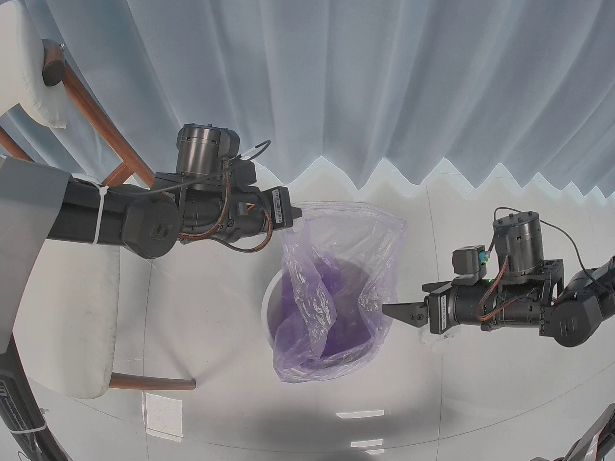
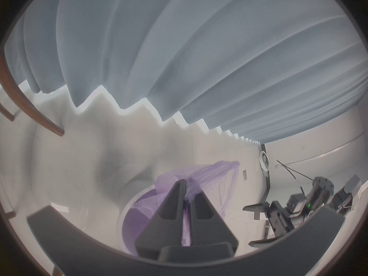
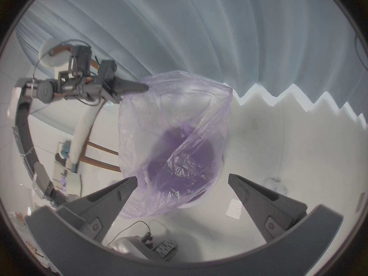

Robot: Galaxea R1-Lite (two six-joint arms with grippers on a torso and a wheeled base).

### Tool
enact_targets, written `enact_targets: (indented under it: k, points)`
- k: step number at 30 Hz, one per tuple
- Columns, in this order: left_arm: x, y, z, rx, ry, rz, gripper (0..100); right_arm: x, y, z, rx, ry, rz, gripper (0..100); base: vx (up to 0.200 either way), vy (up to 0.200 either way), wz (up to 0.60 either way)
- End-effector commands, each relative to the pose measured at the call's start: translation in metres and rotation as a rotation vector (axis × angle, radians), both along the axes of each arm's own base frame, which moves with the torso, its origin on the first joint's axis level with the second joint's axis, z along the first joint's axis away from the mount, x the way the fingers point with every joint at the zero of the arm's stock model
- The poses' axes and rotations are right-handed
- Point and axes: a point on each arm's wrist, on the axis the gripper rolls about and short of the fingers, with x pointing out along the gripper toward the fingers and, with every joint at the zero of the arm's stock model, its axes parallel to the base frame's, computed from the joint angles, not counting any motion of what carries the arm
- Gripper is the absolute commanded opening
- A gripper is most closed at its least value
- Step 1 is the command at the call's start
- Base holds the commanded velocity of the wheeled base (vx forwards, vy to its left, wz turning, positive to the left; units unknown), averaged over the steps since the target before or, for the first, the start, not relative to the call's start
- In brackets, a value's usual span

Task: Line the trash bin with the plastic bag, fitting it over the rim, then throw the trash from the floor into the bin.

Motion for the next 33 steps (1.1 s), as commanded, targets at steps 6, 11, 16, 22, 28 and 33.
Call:
enact_targets:
  k: [6,11,16,22,28,33]
  points:
    - [0.001,0.002,0.003,-0.007,-0.005,0.019,0,-0.002,0.036,-0.023,-0.155,0.024,-0.046,100,0.0,0.0,0.0]
    - [0.001,0.002,0.003,-0.003,-0.003,0.026,0,0.001,0.044,-0.03,-0.195,0.013,-0.054,100,0.0,0.0,0.0]
    - [0.001,0.003,0.002,-0.004,-0.005,0.027,0,0.004,0.045,-0.037,-0.249,0.004,-0.062,100,0.0,0.0,0.0]
    - [0.004,0.007,0.001,0.001,-0.004,0.048,0,0.01,0.047,-0.046,-0.262,0.016,-0.07,100,0.0,0.0,0.0]
    - [0.008,0.016,0.001,0.006,-0.003,0.076,0,0.028,0.04,-0.044,-0.233,-0.007,-0.132,0,0.0,0.0,0.0]
    - [0.013,0.028,0.0,0.006,0.0,0.107,0,0.048,0.01,-0.046,-0.198,-0.011,-0.249,0,0.0,0.0,0.0]
